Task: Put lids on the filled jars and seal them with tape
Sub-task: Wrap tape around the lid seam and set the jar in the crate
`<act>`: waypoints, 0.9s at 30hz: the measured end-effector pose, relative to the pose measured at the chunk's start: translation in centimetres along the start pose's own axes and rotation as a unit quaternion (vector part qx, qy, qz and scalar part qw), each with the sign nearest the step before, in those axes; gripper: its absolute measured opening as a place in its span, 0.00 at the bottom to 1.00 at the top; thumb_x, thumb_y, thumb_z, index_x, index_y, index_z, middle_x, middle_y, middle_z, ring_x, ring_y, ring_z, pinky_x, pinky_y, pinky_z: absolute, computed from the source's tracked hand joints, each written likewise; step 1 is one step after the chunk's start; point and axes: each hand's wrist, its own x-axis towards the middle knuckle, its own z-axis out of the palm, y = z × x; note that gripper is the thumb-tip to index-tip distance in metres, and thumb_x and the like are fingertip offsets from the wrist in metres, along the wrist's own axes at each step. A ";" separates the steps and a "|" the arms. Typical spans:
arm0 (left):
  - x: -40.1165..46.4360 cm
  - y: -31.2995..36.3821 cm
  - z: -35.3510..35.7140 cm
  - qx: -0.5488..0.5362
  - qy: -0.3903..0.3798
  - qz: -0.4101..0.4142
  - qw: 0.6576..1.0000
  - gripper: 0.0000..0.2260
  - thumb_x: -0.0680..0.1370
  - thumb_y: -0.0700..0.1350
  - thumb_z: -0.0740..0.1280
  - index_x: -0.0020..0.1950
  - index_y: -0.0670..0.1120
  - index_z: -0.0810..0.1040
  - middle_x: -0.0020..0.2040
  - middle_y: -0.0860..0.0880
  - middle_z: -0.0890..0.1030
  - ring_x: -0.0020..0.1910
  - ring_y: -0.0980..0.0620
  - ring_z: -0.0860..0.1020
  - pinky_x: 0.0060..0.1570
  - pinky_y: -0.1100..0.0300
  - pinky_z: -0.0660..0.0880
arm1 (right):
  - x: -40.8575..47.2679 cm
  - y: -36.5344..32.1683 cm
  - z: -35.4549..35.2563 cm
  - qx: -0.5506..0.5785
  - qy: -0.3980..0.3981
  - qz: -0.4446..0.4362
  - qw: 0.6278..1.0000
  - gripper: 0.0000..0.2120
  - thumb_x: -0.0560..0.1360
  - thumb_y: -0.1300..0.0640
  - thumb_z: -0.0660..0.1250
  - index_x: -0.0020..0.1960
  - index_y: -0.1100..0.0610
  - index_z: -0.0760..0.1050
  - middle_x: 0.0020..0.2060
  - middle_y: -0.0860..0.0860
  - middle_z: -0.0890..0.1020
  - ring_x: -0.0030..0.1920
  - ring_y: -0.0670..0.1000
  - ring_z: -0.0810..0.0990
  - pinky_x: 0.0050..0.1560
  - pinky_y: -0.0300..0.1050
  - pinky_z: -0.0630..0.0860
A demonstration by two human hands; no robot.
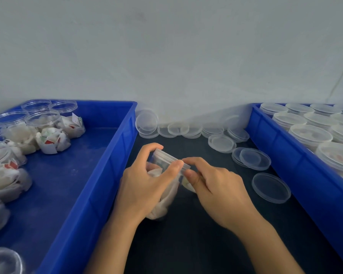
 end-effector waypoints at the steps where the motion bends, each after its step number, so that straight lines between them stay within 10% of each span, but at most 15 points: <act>1: 0.0 0.0 0.0 -0.006 -0.003 -0.004 1.000 0.26 0.66 0.76 0.67 0.62 0.73 0.73 0.46 0.56 0.84 0.46 0.60 0.84 0.46 0.58 0.79 | 0.0 -0.1 0.1 -0.008 0.010 -0.002 1.000 0.22 0.83 0.33 0.43 0.69 0.36 0.68 0.34 0.36 0.73 0.41 0.46 0.79 0.38 0.43 0.70; 15: -0.3 -0.6 -0.2 -0.110 -0.078 0.040 0.990 0.25 0.73 0.68 0.73 0.69 0.68 0.74 0.56 0.53 0.87 0.56 0.53 0.86 0.60 0.43 0.83 | -0.1 0.8 -0.5 0.114 -0.073 0.036 0.990 0.30 0.76 0.25 0.44 0.75 0.29 0.60 0.40 0.43 0.83 0.44 0.43 0.81 0.48 0.45 0.76; 27: -1.0 0.2 0.5 0.094 0.027 0.112 0.989 0.29 0.74 0.73 0.62 0.72 0.62 0.72 0.60 0.69 0.80 0.61 0.69 0.78 0.58 0.59 0.79 | -0.3 1.6 -0.1 0.204 -0.102 0.062 0.972 0.21 0.85 0.37 0.50 0.78 0.27 0.57 0.44 0.38 0.82 0.51 0.44 0.80 0.57 0.48 0.75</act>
